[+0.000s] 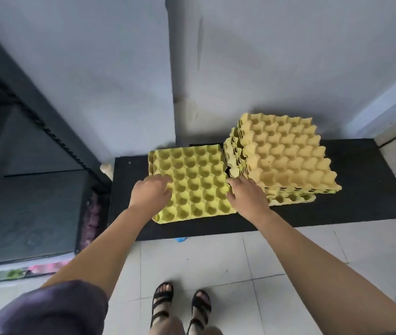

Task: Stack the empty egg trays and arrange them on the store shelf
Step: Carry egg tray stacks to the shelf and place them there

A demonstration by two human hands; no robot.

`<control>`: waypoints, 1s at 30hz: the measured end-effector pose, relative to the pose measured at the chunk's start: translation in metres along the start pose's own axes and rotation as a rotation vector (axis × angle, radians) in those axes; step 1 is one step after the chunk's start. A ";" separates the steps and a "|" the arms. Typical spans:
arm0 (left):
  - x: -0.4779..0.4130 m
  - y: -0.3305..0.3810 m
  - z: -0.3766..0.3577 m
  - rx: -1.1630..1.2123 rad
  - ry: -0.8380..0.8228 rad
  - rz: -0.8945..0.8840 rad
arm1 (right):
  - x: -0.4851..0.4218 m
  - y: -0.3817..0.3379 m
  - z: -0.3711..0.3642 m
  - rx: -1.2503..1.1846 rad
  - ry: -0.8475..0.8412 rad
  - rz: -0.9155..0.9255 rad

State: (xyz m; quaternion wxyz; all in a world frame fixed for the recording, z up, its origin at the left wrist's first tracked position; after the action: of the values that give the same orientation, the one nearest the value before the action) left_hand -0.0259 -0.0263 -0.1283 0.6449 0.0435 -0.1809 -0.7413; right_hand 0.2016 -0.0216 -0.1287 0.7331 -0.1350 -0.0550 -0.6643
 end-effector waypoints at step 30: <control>-0.057 -0.151 -0.182 0.336 -0.166 0.582 | -0.112 0.023 -0.186 -0.337 -0.040 -0.383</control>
State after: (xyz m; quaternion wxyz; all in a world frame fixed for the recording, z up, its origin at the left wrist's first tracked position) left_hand -0.1043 0.0064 -0.3566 0.7962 0.0351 -0.3573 -0.4870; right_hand 0.1935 0.0368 -0.3388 0.5600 -0.2554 0.0174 -0.7880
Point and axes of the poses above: each hand's wrist, its own x-axis away from the middle knuckle, its own z-axis out of the back of the hand, y = z × x, the point moved 8 cm from there along -x, towards the middle knuckle, and after that the axes turned 5 degrees about -z, right-handed, at the moved point
